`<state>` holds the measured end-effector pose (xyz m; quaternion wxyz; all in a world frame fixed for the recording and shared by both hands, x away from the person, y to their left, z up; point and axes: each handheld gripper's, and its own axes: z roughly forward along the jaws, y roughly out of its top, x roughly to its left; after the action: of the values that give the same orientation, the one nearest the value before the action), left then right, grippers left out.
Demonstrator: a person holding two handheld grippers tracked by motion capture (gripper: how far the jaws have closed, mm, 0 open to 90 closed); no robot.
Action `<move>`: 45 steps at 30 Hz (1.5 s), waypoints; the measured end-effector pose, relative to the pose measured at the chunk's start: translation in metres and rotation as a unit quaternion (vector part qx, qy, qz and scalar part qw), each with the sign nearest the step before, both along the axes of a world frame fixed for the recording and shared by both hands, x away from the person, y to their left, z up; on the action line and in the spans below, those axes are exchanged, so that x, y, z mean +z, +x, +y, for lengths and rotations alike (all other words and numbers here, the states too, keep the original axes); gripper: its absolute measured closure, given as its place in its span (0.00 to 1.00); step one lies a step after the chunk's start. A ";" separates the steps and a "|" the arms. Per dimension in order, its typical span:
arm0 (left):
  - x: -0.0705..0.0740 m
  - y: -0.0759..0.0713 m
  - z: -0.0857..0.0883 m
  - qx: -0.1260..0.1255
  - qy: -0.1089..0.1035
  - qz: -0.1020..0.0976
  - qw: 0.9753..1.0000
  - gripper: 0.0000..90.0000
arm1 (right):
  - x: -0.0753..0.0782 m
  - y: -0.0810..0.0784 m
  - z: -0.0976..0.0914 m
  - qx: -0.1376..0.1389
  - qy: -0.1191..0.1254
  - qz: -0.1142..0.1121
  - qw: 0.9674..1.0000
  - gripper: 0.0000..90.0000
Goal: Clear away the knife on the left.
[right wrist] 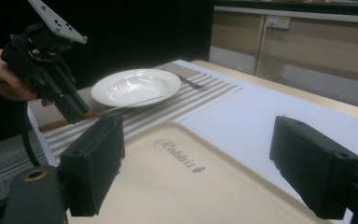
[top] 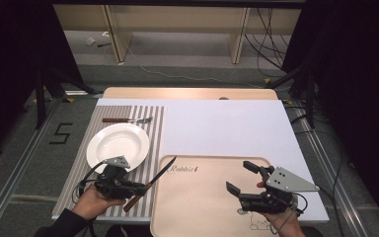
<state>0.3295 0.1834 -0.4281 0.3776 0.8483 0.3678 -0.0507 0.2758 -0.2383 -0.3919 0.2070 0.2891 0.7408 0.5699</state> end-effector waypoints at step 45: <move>-0.031 0.003 -0.082 -0.017 -0.009 0.064 0.998 0.85 | 0.000 0.000 0.000 0.000 0.002 0.001 1.000 0.21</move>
<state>0.3321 0.1017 -0.4593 0.3600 0.8458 0.3767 -0.1149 0.2762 -0.2385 -0.3920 0.2057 0.2899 0.7400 0.5711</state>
